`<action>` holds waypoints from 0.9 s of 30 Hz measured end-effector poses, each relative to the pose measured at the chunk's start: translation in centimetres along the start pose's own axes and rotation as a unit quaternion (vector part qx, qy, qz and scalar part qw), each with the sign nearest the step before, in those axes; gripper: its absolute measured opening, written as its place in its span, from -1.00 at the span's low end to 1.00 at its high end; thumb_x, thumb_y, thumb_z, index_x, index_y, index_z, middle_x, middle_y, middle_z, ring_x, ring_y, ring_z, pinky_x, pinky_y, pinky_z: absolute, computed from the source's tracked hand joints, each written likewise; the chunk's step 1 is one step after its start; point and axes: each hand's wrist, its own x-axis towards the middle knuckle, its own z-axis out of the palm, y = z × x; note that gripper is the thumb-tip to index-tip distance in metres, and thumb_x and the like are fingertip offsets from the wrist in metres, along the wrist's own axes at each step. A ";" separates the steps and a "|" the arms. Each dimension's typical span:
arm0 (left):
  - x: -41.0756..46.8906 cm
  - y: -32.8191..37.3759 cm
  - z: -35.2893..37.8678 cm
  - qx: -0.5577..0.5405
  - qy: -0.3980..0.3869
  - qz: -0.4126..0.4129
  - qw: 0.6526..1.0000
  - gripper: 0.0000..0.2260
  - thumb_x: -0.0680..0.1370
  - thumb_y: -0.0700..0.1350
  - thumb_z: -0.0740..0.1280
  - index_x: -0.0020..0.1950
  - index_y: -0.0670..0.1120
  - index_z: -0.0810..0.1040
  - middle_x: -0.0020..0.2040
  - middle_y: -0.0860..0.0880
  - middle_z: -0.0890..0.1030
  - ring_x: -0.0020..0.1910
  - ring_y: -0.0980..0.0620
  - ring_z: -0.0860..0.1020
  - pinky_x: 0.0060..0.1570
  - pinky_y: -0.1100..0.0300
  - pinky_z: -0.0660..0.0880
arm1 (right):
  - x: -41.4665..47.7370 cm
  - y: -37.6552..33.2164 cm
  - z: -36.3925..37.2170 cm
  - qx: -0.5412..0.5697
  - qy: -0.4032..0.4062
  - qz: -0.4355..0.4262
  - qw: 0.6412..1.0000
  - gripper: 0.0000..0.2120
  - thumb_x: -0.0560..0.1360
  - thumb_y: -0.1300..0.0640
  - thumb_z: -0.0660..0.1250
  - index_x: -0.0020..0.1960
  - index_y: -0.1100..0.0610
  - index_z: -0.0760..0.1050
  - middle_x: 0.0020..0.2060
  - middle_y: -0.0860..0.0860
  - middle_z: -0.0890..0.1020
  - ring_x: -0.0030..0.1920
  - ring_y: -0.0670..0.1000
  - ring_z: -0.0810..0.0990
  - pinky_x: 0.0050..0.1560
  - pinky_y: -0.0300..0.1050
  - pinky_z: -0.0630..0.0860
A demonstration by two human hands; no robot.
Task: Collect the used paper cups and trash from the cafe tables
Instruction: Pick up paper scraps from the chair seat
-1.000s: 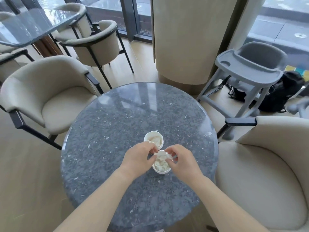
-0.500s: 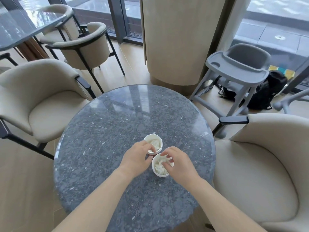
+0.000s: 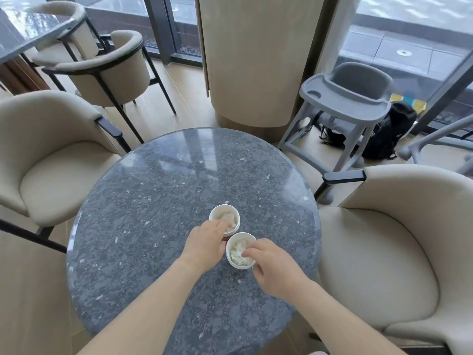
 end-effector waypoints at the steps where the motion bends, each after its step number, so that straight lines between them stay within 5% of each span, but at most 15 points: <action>1: 0.1 -0.1 0.1 0.002 0.000 0.003 1.000 -0.69 0.54 -0.06 0.22 0.28 0.06 0.34 0.16 0.08 0.50 0.18 0.00 0.41 0.09 0.08 0.38 | -0.1 0.0 0.0 -0.007 -0.007 0.000 1.000 -0.70 0.47 0.27 0.15 0.17 0.12 0.46 0.14 -0.02 0.49 0.21 0.03 0.35 0.05 0.01 0.47; 8: 0.3 0.4 0.3 -0.014 0.015 0.001 1.000 -0.80 0.53 -0.09 0.23 0.15 0.03 0.47 0.06 0.07 0.58 0.06 -0.02 0.51 -0.04 0.06 0.46 | -0.1 0.6 1.0 -0.050 -0.046 0.018 0.998 -0.77 0.52 0.24 0.14 0.13 0.11 0.46 0.15 -0.03 0.47 0.20 0.01 0.33 -0.02 -0.04 0.46; 15: 0.0 0.6 0.1 0.003 0.024 0.021 0.999 -0.83 0.50 -0.13 0.24 0.08 0.02 0.45 -0.03 0.03 0.59 -0.01 -0.07 0.52 -0.17 0.12 0.40 | -0.3 1.5 1.2 -0.028 0.026 0.080 0.996 -0.87 0.52 0.16 0.18 0.02 0.15 0.46 0.01 0.01 0.50 0.09 0.05 0.40 -0.01 -0.06 0.45; 22: 0.6 2.3 0.3 -0.005 0.023 0.031 0.999 -0.81 0.50 -0.11 0.23 0.10 -0.01 0.47 0.01 0.02 0.59 0.03 -0.07 0.52 -0.07 0.02 0.49 | -1.0 2.4 0.5 -0.001 0.082 0.118 0.990 -0.85 0.49 0.20 0.21 0.02 0.18 0.49 0.00 0.03 0.53 0.06 0.07 0.41 -0.02 -0.06 0.44; 27: 1.0 3.2 1.4 0.008 0.004 0.050 0.999 -0.77 0.46 -0.21 0.24 0.07 0.03 0.41 -0.07 0.05 0.58 -0.07 -0.09 0.54 -0.28 0.15 0.35 | -2.0 3.0 0.3 0.013 0.097 0.146 0.984 -0.83 0.47 0.23 0.22 0.04 0.17 0.50 0.00 0.03 0.53 0.07 0.08 0.41 -0.01 -0.01 0.46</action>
